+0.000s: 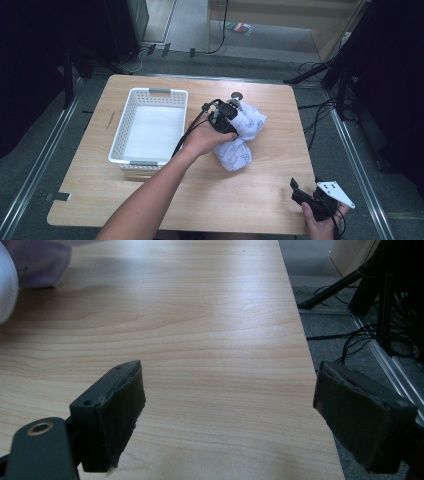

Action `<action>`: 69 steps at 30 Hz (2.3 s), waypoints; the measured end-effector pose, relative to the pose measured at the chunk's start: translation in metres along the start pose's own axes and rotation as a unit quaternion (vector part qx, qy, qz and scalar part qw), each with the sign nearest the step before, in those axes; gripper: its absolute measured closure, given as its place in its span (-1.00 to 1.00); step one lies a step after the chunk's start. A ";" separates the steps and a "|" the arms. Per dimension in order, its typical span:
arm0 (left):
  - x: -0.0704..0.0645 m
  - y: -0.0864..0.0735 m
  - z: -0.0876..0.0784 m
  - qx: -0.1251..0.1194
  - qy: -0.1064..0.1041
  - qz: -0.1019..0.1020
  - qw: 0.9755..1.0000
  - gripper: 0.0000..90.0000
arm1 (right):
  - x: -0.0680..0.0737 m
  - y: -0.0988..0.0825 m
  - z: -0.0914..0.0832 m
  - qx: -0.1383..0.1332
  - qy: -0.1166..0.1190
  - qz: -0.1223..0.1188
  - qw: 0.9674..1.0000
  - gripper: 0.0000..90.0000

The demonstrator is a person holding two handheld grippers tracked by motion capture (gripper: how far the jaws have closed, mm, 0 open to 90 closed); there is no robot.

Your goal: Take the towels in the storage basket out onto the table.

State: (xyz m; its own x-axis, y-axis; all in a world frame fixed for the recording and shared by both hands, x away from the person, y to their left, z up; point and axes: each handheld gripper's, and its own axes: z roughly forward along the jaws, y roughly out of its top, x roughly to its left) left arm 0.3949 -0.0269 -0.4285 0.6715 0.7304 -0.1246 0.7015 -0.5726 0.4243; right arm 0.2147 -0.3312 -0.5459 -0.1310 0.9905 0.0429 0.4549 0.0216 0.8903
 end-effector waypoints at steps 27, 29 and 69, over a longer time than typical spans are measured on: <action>0.034 -0.030 -0.053 -0.051 0.006 -0.023 0.998 -1.00 | 0.000 0.000 0.001 0.001 -0.002 -0.002 1.000 -0.71; 0.041 -0.034 -0.059 -0.051 0.013 -0.027 0.998 -1.00 | 0.000 0.000 0.001 0.001 -0.003 -0.003 1.000 -0.71; 0.159 -0.181 -0.142 -0.103 0.096 -0.140 0.980 -1.00 | 0.001 0.001 0.002 0.009 -0.008 -0.004 1.000 -0.70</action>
State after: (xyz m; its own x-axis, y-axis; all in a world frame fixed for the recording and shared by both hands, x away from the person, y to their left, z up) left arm 0.3409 0.2453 -0.3979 0.3874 0.9166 -0.0990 0.7759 -0.2662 0.5720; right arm 0.2169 -0.3297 -0.5462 -0.1201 0.9924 0.0285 0.4704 0.0316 0.8819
